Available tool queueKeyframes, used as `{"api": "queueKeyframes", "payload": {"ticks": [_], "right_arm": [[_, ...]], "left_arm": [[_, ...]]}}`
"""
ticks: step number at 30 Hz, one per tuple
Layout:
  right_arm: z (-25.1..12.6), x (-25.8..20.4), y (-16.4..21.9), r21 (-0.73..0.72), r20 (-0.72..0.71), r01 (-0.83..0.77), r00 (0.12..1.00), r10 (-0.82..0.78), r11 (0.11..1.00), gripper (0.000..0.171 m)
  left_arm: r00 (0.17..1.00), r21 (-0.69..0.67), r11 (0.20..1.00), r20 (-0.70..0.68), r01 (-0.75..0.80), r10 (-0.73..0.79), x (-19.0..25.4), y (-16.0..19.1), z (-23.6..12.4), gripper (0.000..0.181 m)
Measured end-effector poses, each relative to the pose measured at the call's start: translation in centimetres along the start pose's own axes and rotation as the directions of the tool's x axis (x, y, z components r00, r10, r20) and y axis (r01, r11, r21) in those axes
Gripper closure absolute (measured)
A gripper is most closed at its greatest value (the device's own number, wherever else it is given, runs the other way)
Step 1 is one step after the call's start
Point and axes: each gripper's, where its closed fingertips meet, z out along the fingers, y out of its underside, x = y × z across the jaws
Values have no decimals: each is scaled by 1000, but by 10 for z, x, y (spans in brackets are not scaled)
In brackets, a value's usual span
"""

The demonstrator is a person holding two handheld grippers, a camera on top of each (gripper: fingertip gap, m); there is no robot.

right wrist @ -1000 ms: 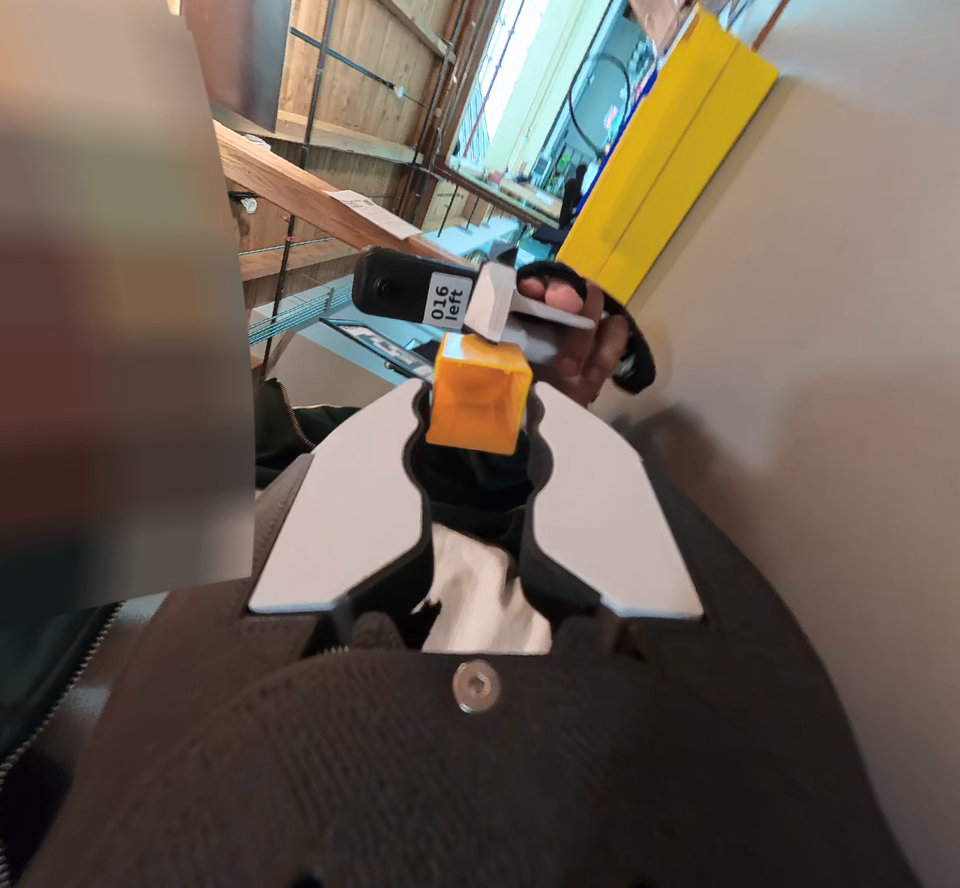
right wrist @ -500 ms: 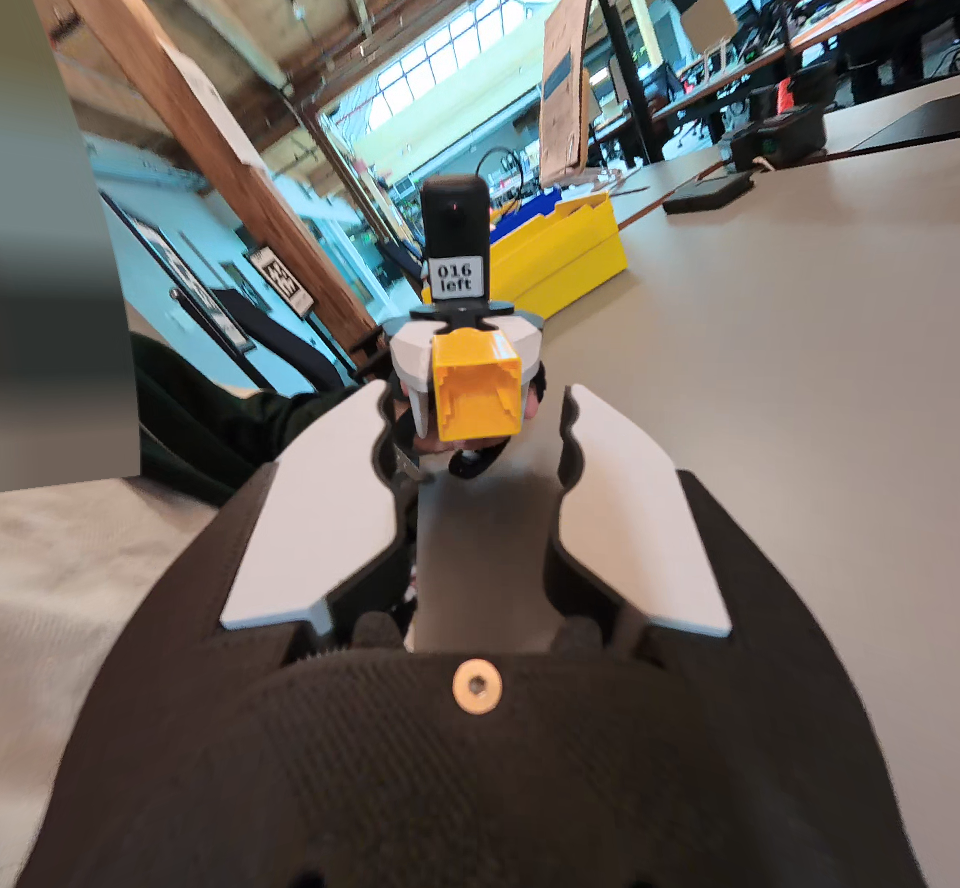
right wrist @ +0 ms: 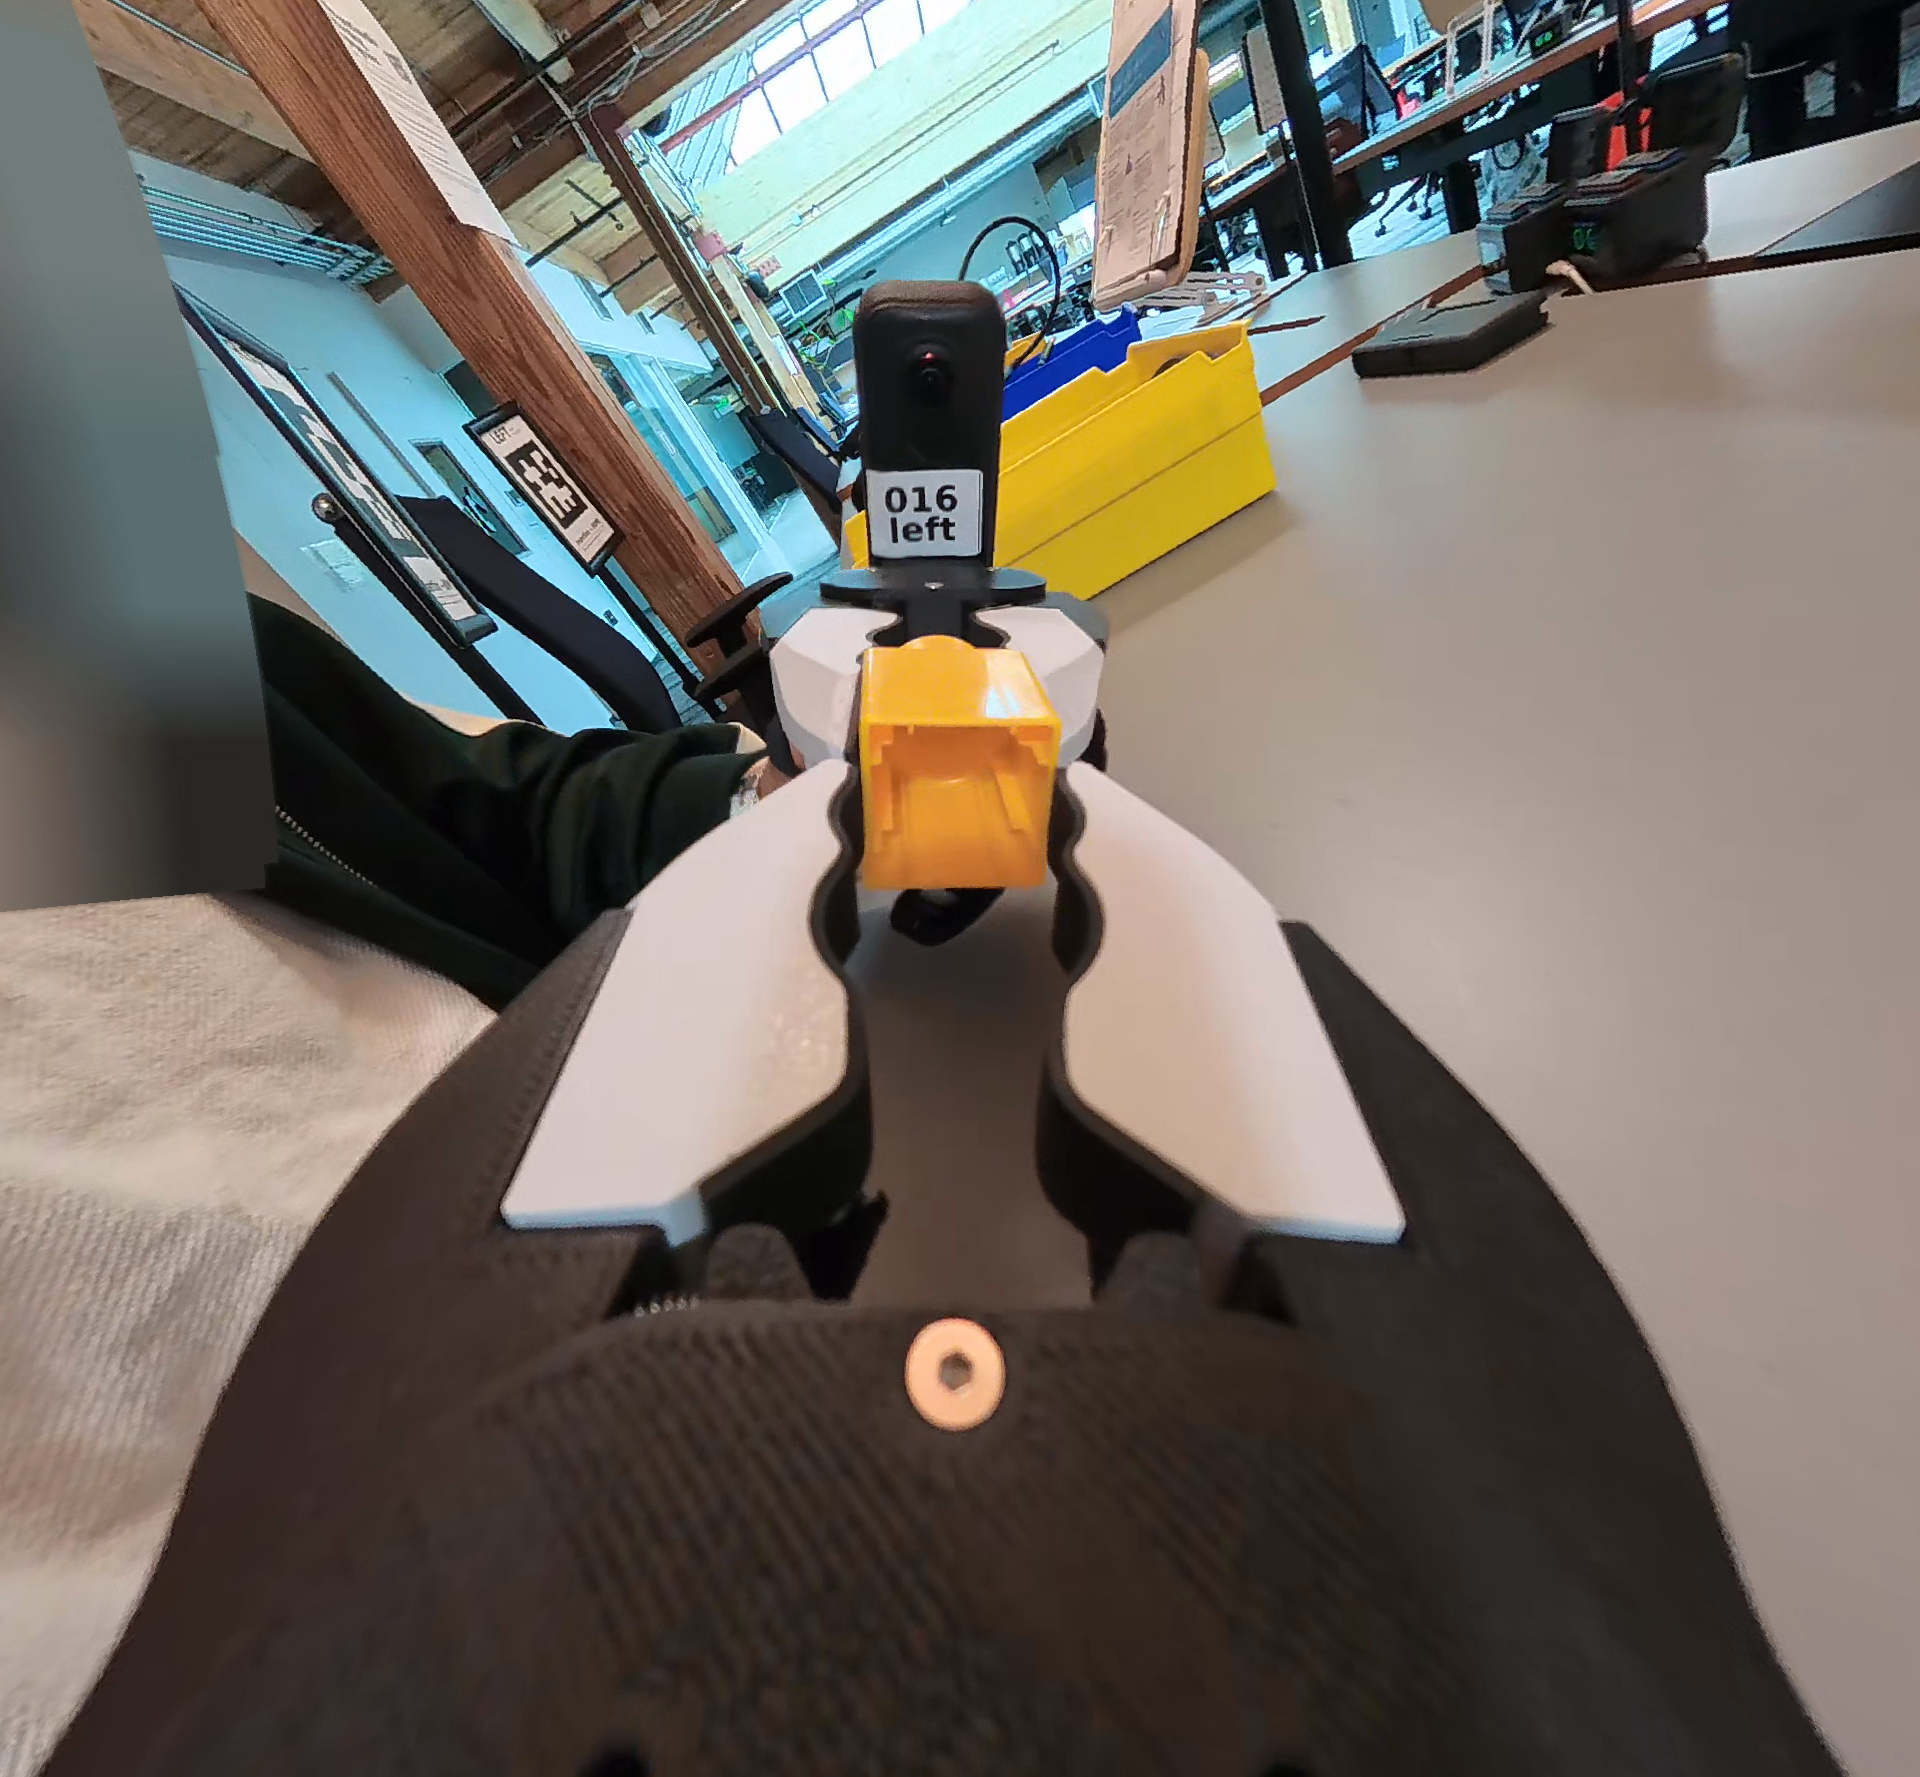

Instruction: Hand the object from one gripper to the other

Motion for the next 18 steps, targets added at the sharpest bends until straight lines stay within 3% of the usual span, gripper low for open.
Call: {"api": "queueKeyframes", "payload": {"ticks": [2, 5, 11, 15, 18], "right_arm": [[0, -1, -1, 5, 2, 4, 1000, -4, 1000, 137], [-3, -2, -9, 54, 18, -26, 1000, 25, 998, 137], [-20, 10, -27, 195, 78, -216, 976, 204, 957, 137], [-22, 16, -25, 180, 33, -198, 980, 196, 963, 137], [-21, 21, -17, 124, -48, -141, 988, 148, 982, 137]], "left_arm": [[1000, 15, 1000, -3, -23, 23, 1, -2, 0, 148], [998, 61, 996, 22, -65, 64, 0, -9, -2, 124], [983, 90, 982, 97, -164, 155, -5, -17, -8, 130], [964, 52, 974, 166, -220, 208, -12, -18, -12, 135], [918, -53, 953, 258, -297, 300, -24, -14, -17, 136]]}}
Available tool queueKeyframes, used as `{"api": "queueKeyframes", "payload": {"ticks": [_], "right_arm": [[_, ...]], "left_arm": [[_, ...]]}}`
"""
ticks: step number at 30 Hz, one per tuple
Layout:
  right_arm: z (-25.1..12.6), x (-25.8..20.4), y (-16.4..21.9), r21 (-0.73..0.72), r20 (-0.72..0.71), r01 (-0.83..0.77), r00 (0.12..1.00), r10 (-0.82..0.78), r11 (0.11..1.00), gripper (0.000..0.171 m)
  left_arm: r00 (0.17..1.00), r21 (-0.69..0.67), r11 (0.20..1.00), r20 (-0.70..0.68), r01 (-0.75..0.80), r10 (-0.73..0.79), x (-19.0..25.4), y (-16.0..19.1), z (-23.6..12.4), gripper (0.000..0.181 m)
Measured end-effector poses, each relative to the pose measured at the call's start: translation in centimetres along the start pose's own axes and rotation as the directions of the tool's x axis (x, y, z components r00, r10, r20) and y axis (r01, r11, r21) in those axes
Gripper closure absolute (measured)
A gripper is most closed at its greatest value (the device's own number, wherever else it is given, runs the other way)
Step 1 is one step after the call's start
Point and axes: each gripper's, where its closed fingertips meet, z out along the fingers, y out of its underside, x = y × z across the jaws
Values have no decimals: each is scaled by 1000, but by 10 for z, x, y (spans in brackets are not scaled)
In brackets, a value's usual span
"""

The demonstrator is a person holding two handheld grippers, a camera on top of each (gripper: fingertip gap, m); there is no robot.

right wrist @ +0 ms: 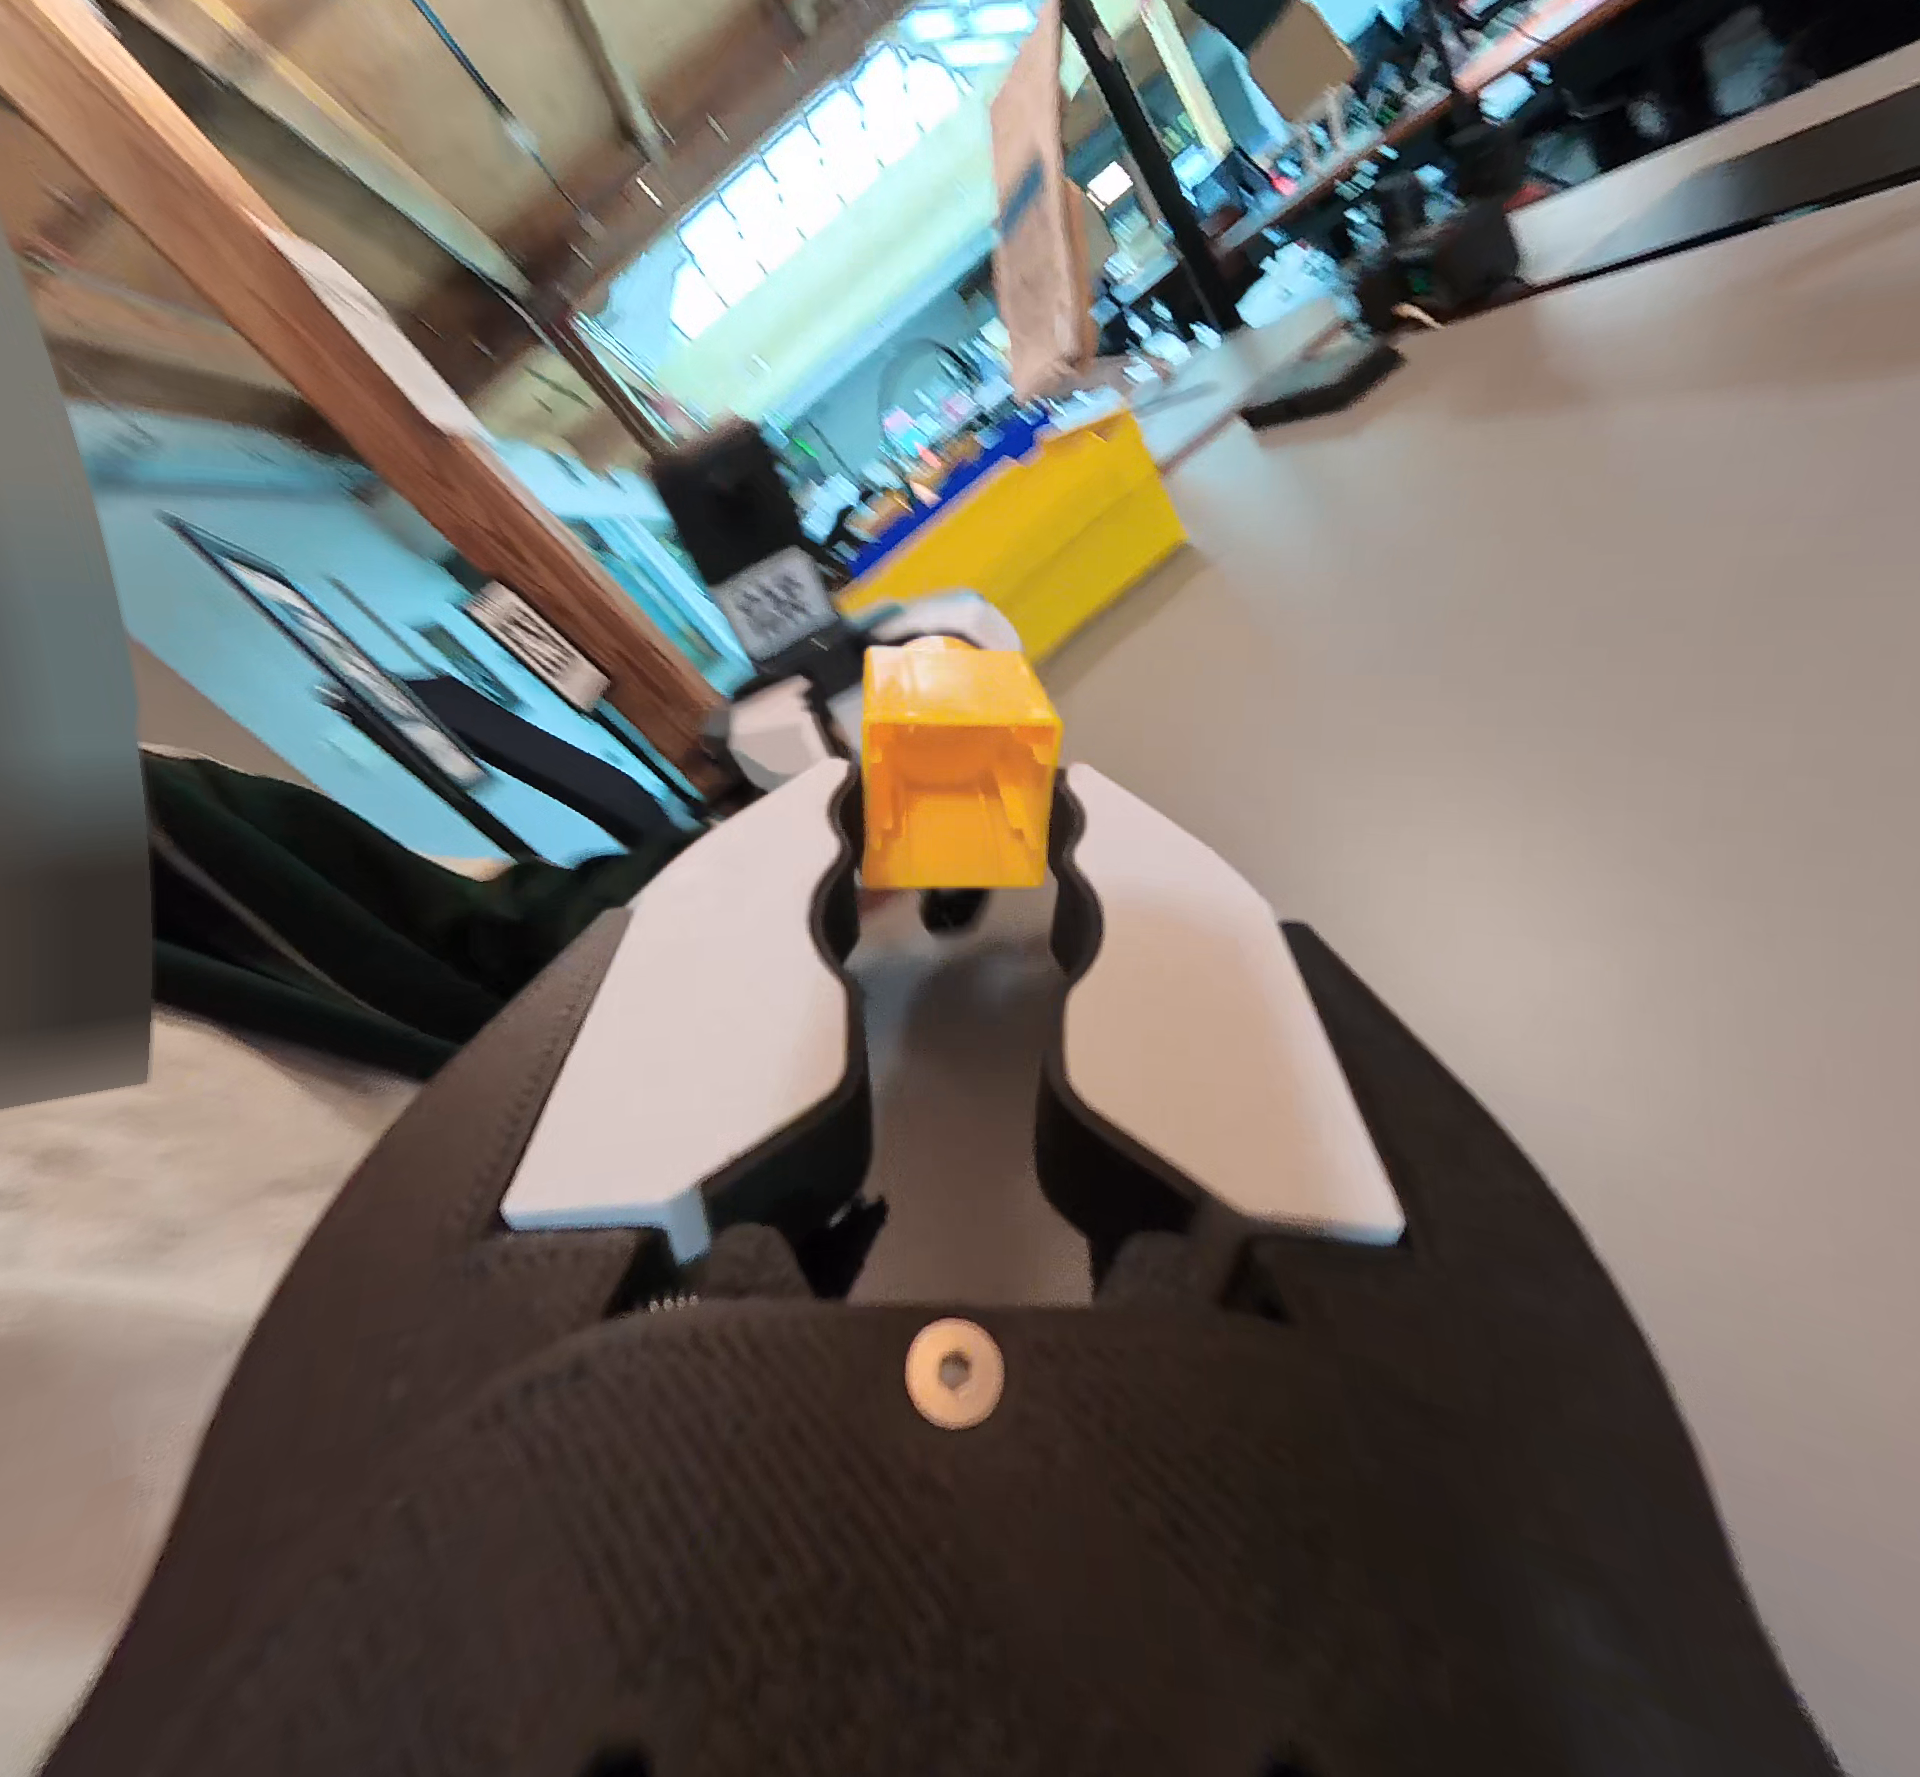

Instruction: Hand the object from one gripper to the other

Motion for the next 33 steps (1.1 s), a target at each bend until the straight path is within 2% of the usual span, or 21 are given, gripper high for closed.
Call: {"api": "queueKeyframes", "payload": {"ticks": [4, 8, 10, 18, 21, 25, 27, 30, 33], "right_arm": [[2, 8, 12, -102, -102, 86, 990, -97, 991, 137], [4, 17, 24, -207, -186, 131, 968, -171, 969, 137], [4, 20, 29, -257, -214, 156, 953, -214, 954, 137], [10, 21, 46, -399, -248, 226, 906, -342, 889, 137], [11, 20, 48, -412, -258, 229, 899, -353, 882, 137], [14, 18, 44, -379, -253, 220, 910, -330, 899, 137], [17, 12, 39, -335, -215, 239, 922, -321, 911, 128], [18, 0, 15, -173, -173, 298, 929, -327, 939, 105], [12, -9, -5, -44, -144, 362, 920, -364, 931, 95]], "left_arm": [[959, -192, 957, 141, -219, 247, -14, 16, 0, 137], [813, -425, 781, 154, -458, 561, -19, 35, 1, 138], [742, -499, 687, 124, -527, 659, -19, 42, 2, 142], [597, -643, 472, 28, -603, 802, -19, 63, 8, 148], [568, -668, 430, 14, -607, 823, -20, 65, 7, 153], [578, -674, 446, 36, -588, 816, -23, 63, 6, 152], [593, -654, 481, 60, -584, 803, -23, 59, 5, 153], [703, -582, 625, 122, -521, 700, -24, 53, 5, 153], [884, -396, 842, 134, -367, 448, -13, 41, 8, 153]]}}
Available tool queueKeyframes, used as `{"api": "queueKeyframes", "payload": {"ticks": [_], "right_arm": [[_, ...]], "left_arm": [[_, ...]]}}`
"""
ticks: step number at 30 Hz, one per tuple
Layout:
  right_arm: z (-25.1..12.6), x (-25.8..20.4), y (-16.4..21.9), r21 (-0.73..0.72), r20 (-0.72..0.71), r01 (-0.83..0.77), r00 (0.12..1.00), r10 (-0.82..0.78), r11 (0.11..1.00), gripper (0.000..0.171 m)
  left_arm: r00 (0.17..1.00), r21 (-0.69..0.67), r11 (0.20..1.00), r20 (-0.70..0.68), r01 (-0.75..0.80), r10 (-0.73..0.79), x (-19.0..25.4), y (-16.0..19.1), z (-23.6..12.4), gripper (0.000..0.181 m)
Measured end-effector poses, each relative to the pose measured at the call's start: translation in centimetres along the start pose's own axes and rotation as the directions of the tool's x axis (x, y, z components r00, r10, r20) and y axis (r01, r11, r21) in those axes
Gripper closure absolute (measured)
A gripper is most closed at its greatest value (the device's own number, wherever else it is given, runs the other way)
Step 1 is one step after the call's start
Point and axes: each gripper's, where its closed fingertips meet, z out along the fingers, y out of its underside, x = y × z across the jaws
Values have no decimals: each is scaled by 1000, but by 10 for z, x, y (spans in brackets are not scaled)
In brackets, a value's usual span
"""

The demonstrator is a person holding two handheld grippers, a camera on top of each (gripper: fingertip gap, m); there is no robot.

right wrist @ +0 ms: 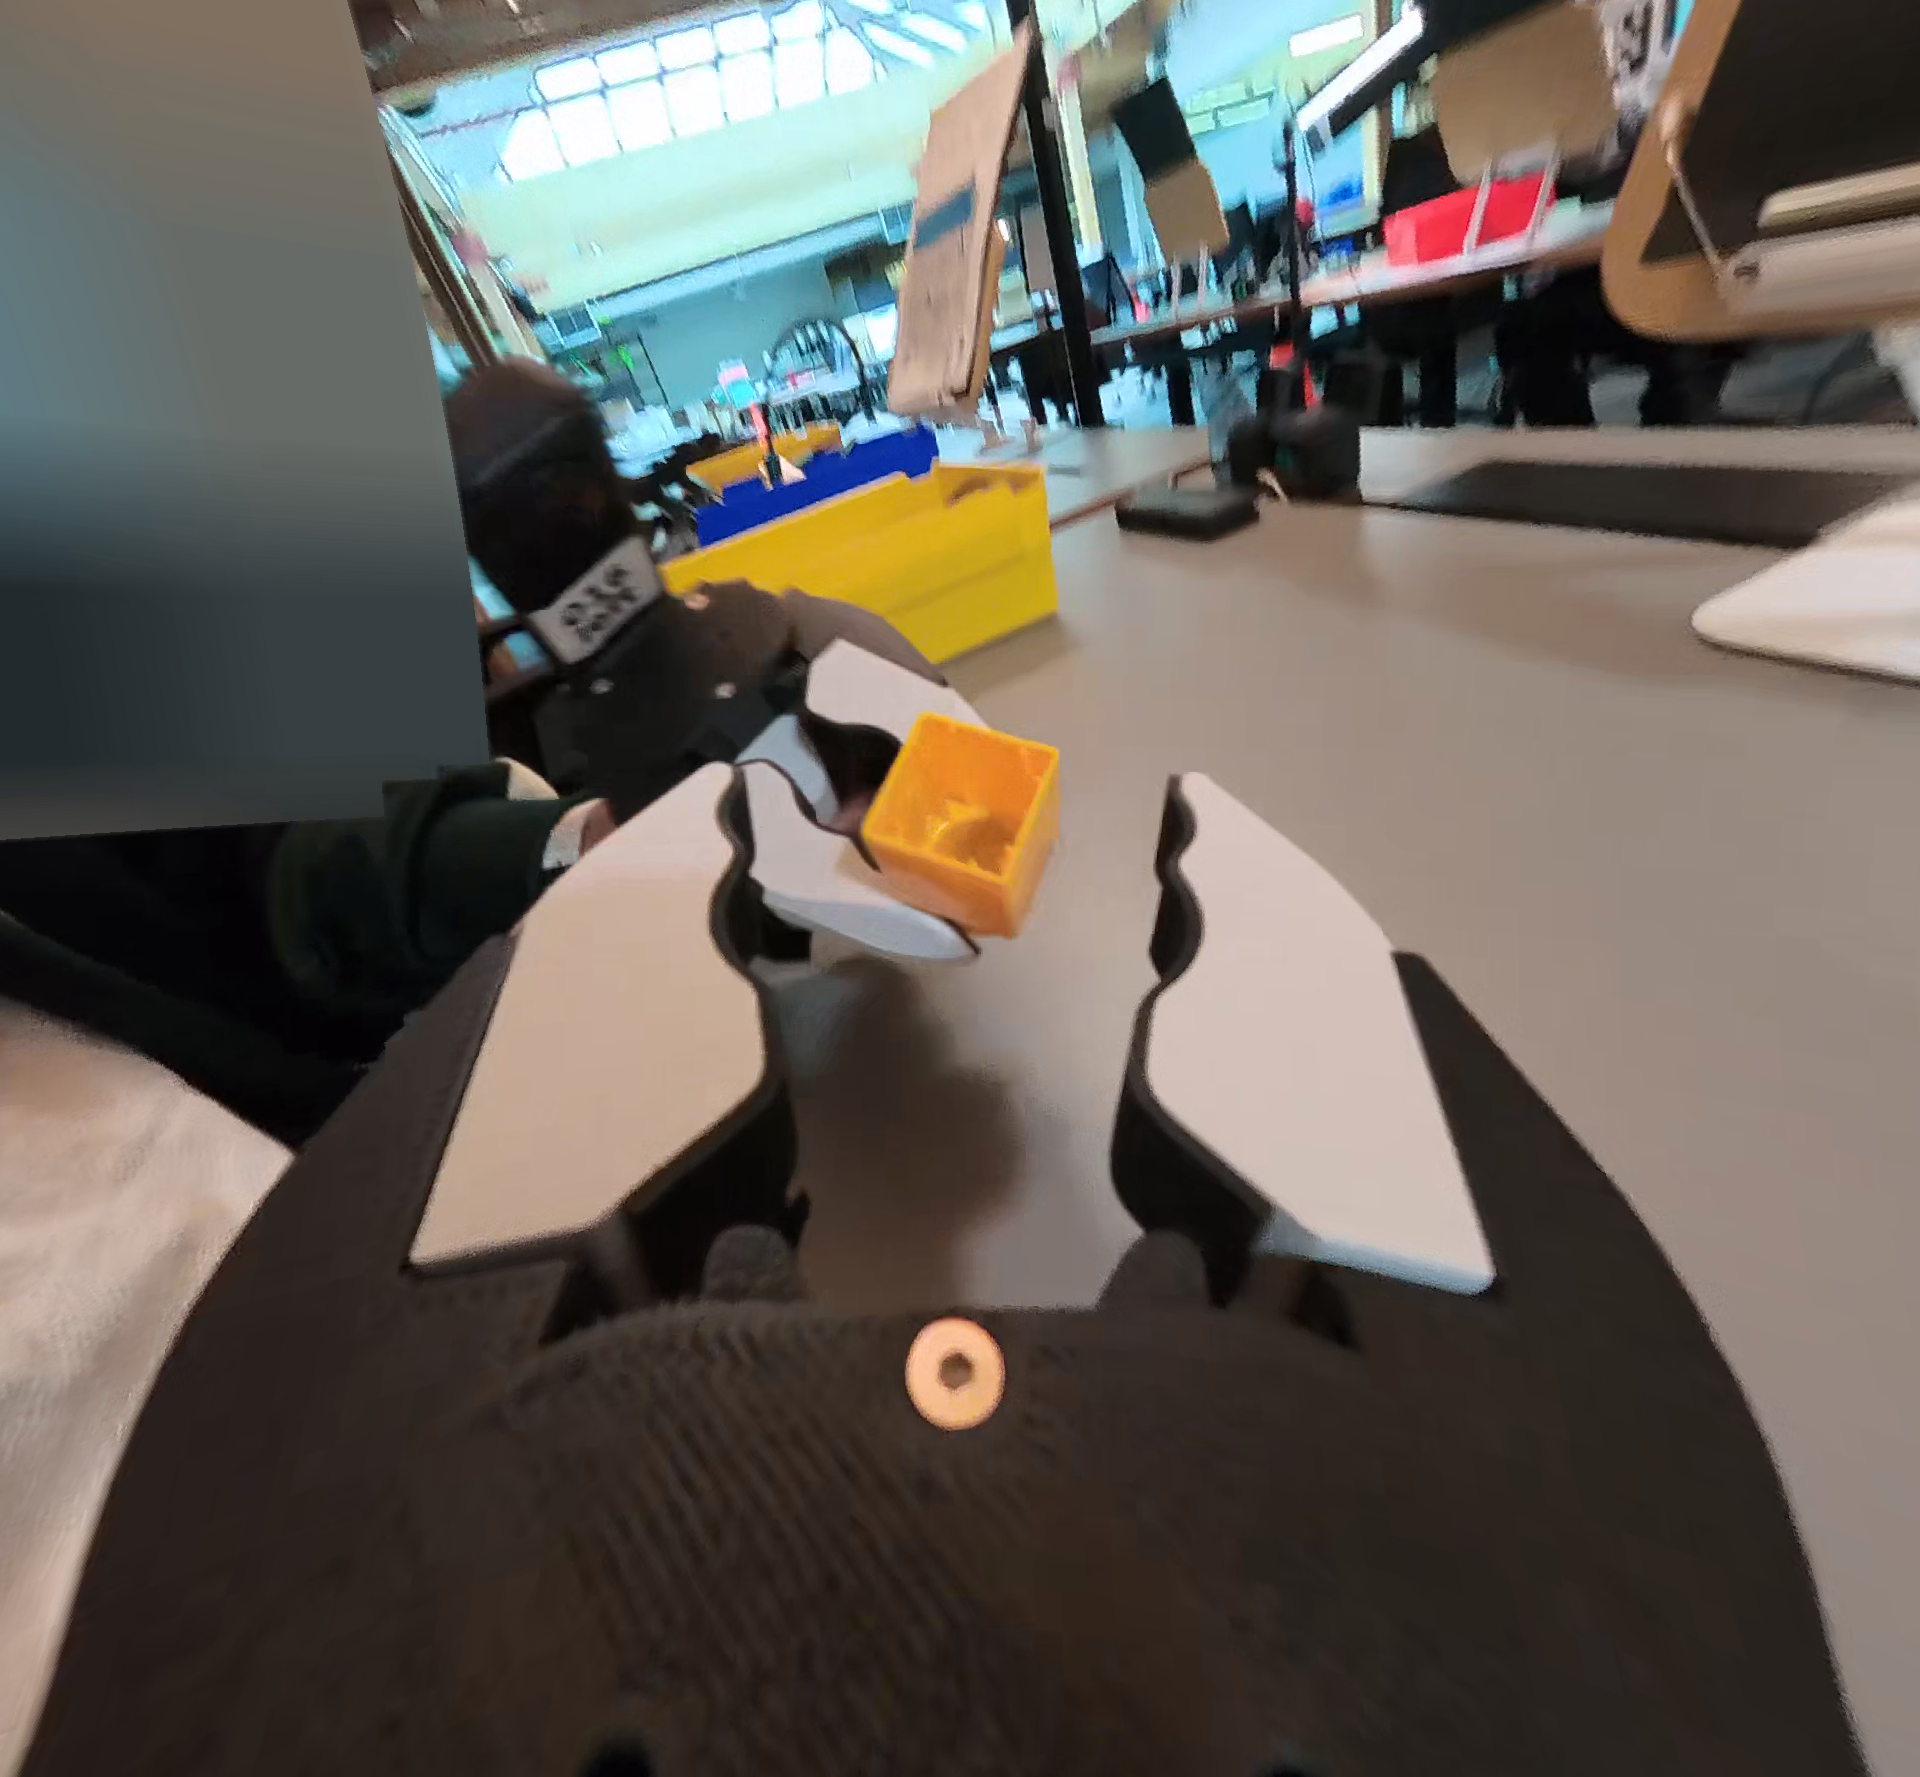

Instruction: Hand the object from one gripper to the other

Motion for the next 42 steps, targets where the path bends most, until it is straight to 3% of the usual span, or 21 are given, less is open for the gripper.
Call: {"api": "queueKeyframes", "payload": {"ticks": [4, 7, 10, 20, 28, 37, 42], "right_arm": [[-8, -16, -17, 125, 128, 51, 989, -67, 991, 95], [-12, -31, -22, 162, 216, 82, 969, -116, 983, 105], [-15, -41, -23, 171, 292, 54, 951, -103, 984, 112], [-4, -61, -8, 76, 339, 100, 933, -120, 992, 115], [1, -62, 0, 19, 318, 132, 939, -131, 991, 133], [1, -54, 0, -6, 281, 96, 955, -91, 995, 134], [-1, -51, -4, 16, 266, 94, 959, -95, 995, 134]], "left_arm": [[902, 210, 916, -346, 343, -259, 17, -30, -15, 153], [762, 266, 816, -579, 513, -290, 32, -51, -30, 154], [678, 252, 785, -684, 566, -270, 44, -57, -37, 154], [621, 216, 783, -740, 584, -259, 62, -56, -33, 154], [631, 208, 810, -739, 548, -237, 71, -52, -28, 154], [651, 200, 807, -709, 555, -272, 65, -50, -23, 153], [666, 193, 806, -683, 559, -299, 61, -47, -19, 138]]}}
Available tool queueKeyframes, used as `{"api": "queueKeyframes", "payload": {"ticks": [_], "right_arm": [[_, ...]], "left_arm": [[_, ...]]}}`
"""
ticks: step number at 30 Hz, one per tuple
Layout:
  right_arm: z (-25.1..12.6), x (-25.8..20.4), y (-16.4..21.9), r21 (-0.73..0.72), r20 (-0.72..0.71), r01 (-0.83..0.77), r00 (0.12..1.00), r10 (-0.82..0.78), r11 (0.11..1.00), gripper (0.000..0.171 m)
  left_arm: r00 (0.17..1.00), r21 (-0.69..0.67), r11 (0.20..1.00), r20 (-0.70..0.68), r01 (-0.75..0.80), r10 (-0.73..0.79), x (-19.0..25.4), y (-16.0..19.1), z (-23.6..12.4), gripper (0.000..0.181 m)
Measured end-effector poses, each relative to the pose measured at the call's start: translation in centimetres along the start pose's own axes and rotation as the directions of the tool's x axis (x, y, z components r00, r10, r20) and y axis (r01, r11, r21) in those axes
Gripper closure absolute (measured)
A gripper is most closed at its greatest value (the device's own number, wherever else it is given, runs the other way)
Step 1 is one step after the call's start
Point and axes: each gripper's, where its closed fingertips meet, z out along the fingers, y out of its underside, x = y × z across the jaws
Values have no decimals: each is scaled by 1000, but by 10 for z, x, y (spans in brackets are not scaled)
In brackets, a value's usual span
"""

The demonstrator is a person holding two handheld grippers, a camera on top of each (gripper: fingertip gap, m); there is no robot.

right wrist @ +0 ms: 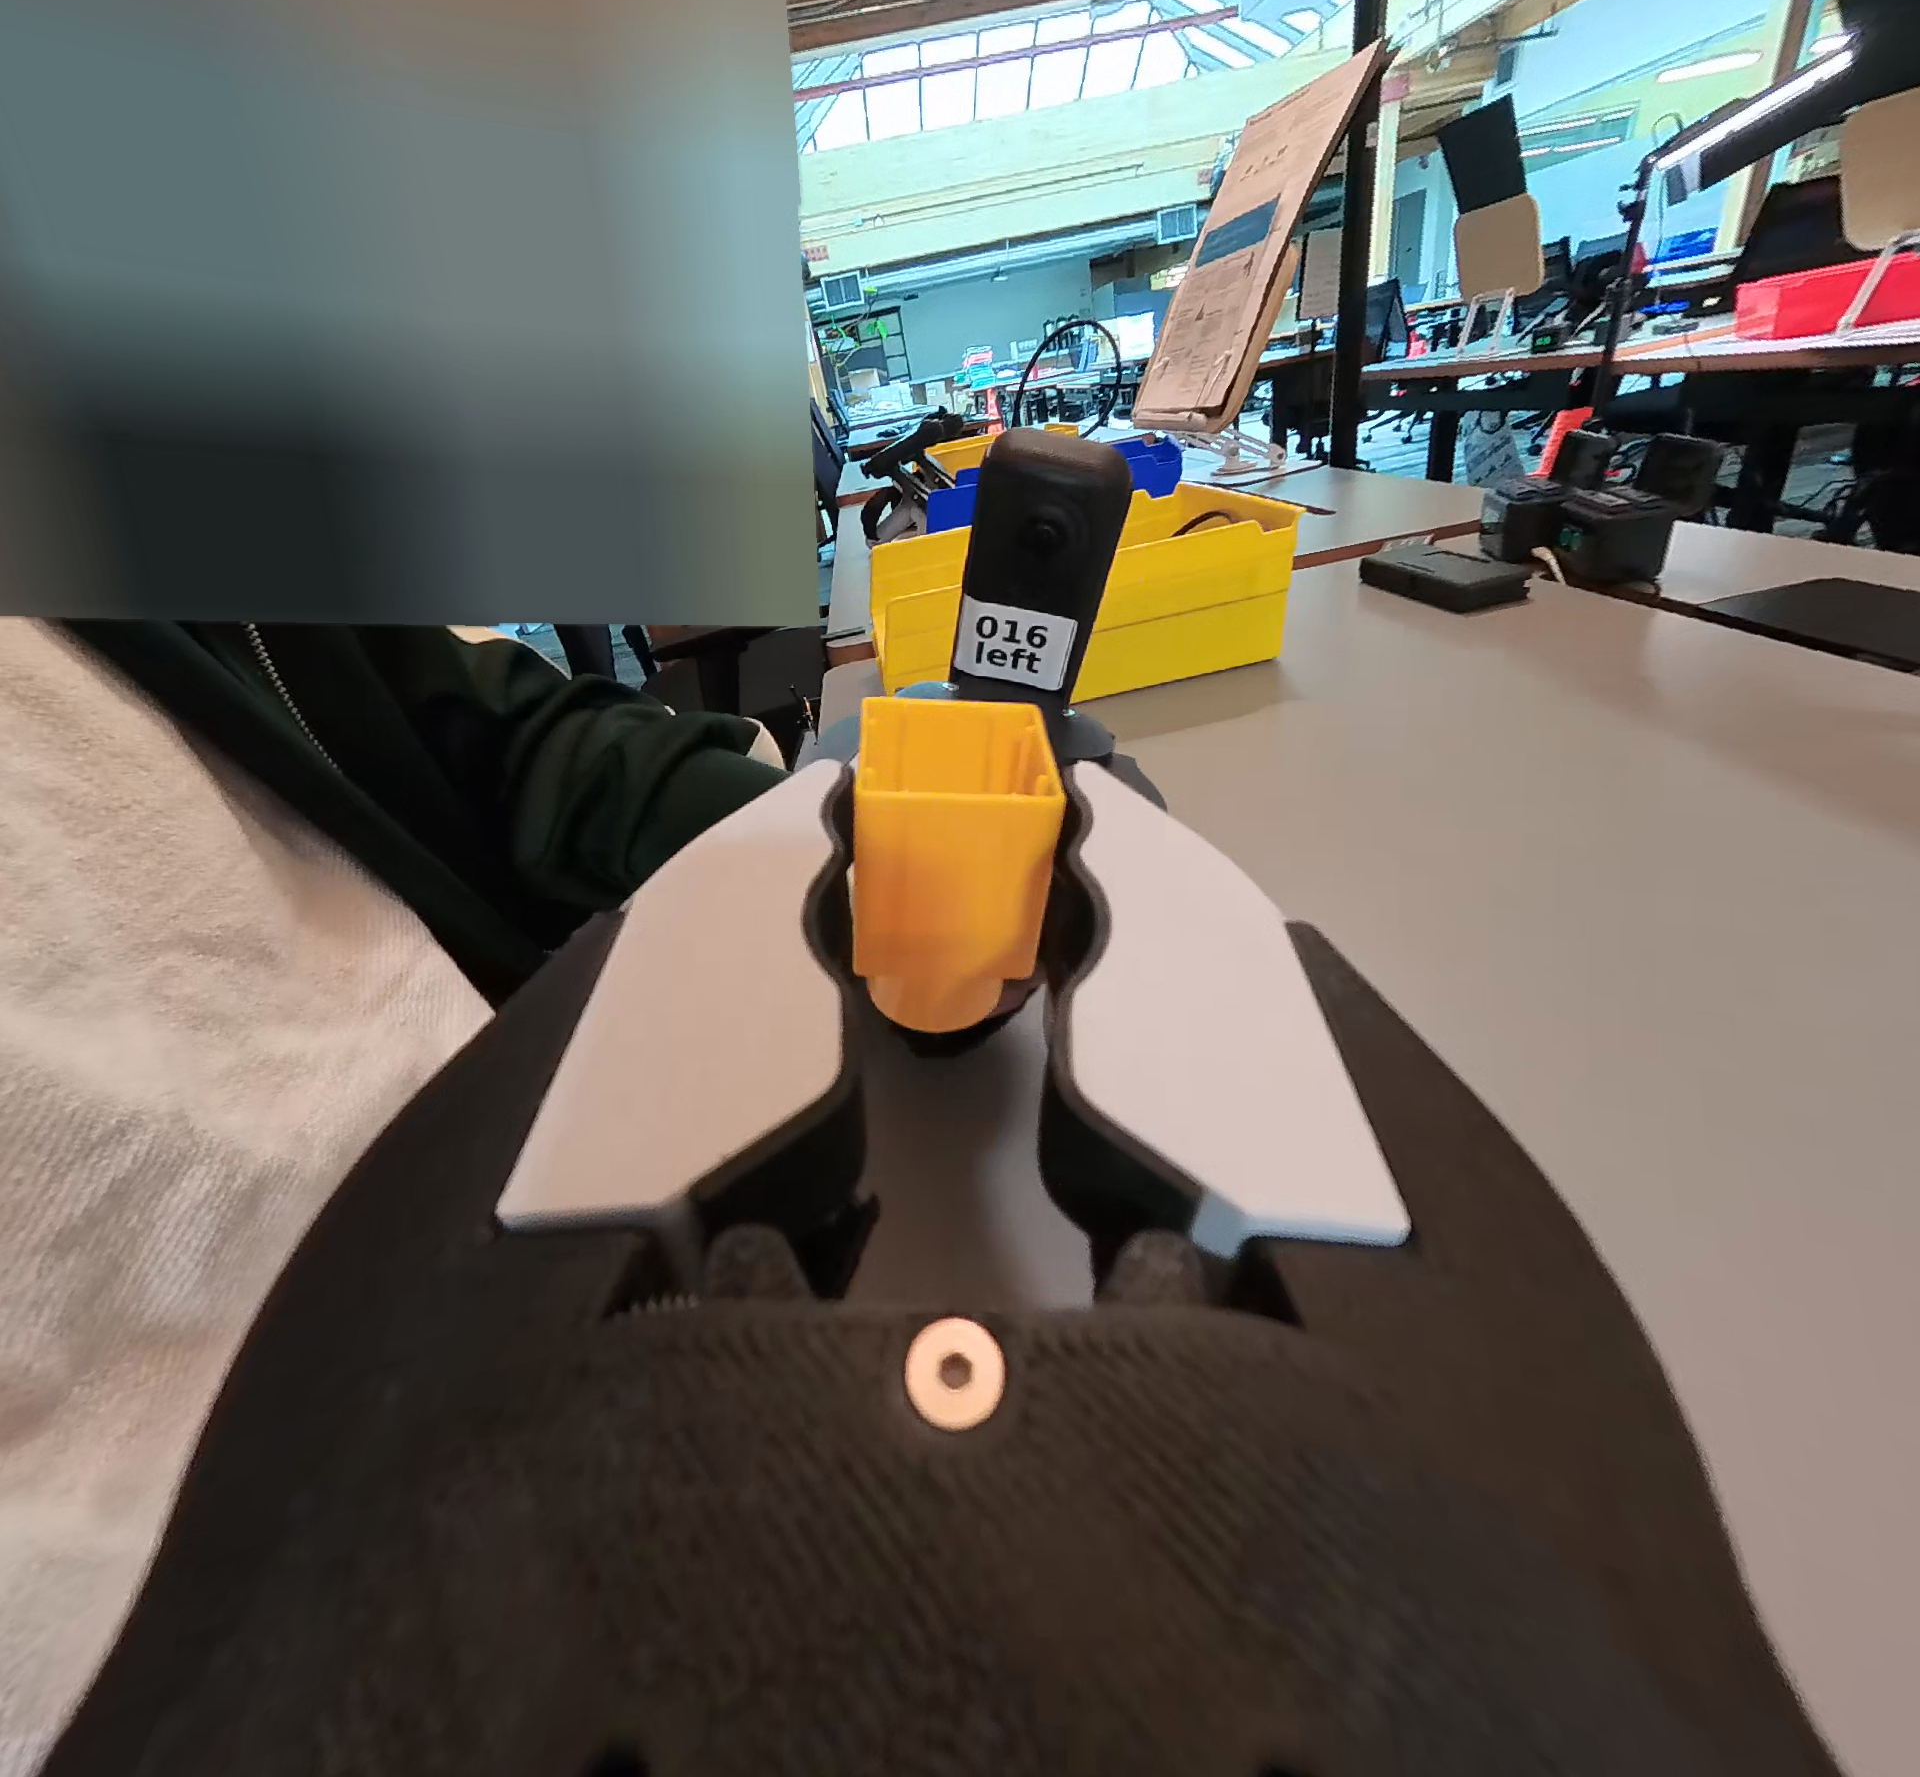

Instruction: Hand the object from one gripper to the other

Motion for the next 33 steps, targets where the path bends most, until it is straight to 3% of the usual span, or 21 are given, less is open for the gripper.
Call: {"api": "queueKeyframes", "payload": {"ticks": [9, 33], "right_arm": [[-4, 12, 1, -5, -65, -14, 998, 13, 1000, 134], [-8, 19, 2, 7, -79, -43, 996, 43, 999, 134]], "left_arm": [[996, 3, 999, 83, -32, 32, -11, -3, -5, 135], [996, 56, 998, 87, -29, 24, -11, -12, -11, 138]]}}
